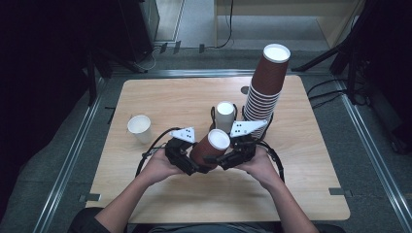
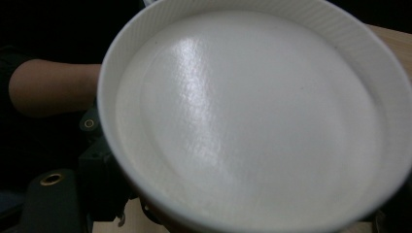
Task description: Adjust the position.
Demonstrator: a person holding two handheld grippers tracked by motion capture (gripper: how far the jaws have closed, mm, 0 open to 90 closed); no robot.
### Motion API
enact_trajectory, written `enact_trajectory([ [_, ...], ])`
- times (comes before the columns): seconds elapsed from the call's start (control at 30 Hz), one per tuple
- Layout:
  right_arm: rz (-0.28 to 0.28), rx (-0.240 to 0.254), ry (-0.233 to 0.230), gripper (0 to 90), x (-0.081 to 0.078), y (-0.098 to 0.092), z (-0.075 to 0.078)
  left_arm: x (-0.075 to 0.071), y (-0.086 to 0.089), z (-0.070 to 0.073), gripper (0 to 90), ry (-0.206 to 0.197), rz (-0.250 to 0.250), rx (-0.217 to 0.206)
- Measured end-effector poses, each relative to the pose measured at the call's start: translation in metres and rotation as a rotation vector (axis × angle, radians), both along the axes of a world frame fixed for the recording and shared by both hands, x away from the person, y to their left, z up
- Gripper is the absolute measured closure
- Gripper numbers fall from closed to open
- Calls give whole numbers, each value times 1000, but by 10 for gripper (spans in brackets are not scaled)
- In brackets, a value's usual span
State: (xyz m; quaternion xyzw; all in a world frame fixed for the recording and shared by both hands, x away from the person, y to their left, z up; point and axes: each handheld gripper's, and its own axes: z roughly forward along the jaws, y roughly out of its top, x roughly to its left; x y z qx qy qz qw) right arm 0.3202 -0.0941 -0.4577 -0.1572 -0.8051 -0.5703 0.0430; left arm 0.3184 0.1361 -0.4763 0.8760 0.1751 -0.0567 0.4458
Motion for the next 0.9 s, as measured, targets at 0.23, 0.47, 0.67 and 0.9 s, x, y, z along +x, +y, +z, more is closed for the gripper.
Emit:
enact_trajectory([
  [0.23, -5, -25, -21, 177, -1, -4, 4, 2, 7, 3, 128, -8, 6, 10],
  [0.47, -16, -55, -37, 176, -3, -11, 7, 5, 18, 7, 130, -23, 9, 40],
  [0.67, -17, -118, -41, 176, -5, -14, 3, 7, 23, 11, 130, -32, 5, 88],
  [0.9, -22, -184, -54, 176, -10, -15, -1, 6, 29, 14, 130, -48, -5, 153],
])
